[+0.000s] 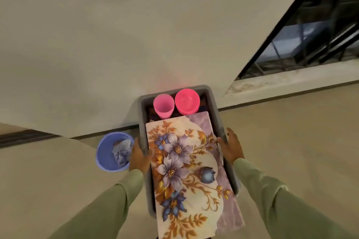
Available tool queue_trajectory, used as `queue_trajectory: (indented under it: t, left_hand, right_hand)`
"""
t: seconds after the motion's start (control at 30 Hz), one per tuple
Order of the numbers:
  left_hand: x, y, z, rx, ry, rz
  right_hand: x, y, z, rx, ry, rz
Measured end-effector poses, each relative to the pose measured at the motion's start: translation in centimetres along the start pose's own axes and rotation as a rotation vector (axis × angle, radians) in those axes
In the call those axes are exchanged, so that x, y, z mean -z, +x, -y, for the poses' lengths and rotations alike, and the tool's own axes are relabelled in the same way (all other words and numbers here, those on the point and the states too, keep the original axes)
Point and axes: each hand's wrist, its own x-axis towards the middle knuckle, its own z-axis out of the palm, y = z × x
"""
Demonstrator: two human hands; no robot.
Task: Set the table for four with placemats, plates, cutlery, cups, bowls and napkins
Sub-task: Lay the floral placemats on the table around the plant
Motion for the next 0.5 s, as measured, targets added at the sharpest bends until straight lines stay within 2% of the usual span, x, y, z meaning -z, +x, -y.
queue_trajectory:
  t: [0.13,0.23,0.5]
  left_hand:
    - [-2.1,1.6,1.8,0.02,-0.152,0.014]
    - [-3.4,1.9,2.9,0.065,-0.288,-0.044]
    - [-3.6,1.3,3.5,0.116,-0.279,-0.124]
  right_hand:
    - [-1.2,3.3,-1.0,-0.053,0.079,0.089]
    - [-2.2,4.5,-1.7,-0.062,0.104,0.073]
    - [-2.1,3.7,-1.4,-0.035,0.025,0.002]
